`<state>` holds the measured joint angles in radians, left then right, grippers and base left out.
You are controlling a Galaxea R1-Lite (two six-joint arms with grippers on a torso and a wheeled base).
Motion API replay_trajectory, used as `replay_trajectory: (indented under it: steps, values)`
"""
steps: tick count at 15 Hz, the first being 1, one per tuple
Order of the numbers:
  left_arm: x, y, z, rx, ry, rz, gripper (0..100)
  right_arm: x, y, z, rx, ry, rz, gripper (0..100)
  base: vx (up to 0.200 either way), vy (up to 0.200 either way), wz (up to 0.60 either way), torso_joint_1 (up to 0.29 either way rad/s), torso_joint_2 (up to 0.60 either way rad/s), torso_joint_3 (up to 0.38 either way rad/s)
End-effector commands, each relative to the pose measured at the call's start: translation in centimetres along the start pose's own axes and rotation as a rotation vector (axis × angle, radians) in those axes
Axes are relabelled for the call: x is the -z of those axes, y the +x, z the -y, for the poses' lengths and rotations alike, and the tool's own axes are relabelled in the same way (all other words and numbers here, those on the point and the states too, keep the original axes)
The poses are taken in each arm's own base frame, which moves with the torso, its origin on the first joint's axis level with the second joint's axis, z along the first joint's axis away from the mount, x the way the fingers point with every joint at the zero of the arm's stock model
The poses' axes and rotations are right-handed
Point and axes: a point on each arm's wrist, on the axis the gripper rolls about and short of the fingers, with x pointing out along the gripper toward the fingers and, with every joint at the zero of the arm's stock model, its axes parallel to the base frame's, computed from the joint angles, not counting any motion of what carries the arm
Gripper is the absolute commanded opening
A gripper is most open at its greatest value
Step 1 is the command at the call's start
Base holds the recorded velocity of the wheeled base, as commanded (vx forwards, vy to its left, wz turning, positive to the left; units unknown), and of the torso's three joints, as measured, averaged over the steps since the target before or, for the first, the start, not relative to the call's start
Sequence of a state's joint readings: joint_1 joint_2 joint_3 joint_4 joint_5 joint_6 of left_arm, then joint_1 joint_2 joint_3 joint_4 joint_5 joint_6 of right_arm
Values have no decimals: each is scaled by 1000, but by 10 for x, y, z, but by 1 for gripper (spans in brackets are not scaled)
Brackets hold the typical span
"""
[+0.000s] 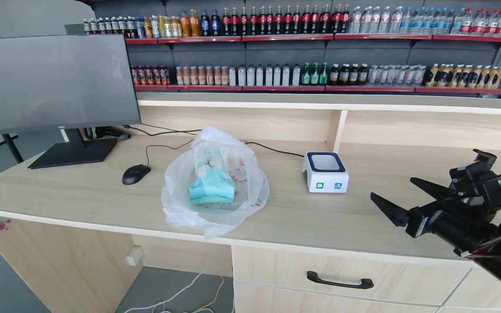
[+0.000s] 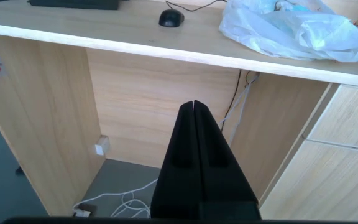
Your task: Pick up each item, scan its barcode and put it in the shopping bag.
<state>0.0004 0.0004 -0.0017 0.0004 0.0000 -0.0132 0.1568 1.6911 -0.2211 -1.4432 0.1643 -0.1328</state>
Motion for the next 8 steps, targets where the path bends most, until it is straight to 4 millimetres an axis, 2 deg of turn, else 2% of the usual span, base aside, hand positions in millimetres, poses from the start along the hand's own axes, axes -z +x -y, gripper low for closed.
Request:
replay_trajectory:
  steps: [1,6,8]
  values:
    - [0,0,0,0,-1,-1,0,4,-3,1,4,6,-20,100,0,0,-600,-12,-7,17]
    - [0,0,0,-1,-1,-1,0,8,-6,2,3,12,-36,100,0,0,-600,8,-1,4]
    - [0,0,0,-1,-2,-1,0,11,-9,0,0,6,-51,100,0,0,0,0,0,0]
